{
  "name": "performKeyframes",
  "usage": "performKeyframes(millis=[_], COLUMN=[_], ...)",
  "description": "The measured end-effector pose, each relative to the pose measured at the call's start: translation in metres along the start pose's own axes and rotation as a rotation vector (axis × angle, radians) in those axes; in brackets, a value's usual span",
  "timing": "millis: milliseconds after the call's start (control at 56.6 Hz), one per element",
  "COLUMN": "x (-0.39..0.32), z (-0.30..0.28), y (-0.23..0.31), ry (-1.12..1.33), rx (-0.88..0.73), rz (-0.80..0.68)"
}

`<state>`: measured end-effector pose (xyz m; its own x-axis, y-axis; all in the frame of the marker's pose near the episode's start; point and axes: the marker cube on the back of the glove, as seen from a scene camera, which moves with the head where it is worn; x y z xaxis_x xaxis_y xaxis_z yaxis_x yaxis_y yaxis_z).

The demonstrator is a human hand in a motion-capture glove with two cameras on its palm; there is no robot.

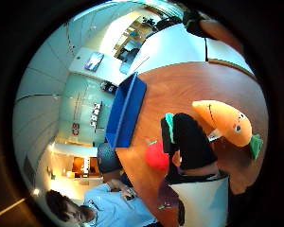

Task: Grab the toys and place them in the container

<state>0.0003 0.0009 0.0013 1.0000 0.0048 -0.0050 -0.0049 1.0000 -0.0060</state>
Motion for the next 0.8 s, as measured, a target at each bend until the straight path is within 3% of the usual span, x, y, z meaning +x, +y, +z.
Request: performKeyframes(millis=[318, 583, 690, 796], x=[0.010, 0.028, 0.024, -0.002], z=[0.013, 0.071, 0.085, 0.072], y=[0.006, -0.002, -0.010, -0.027], ry=[0.139, 0.207, 0.211, 0.103], rx=[-0.119, -0.305, -0.269, -0.112], rz=[0.040, 0.126, 0.093, 0.041])
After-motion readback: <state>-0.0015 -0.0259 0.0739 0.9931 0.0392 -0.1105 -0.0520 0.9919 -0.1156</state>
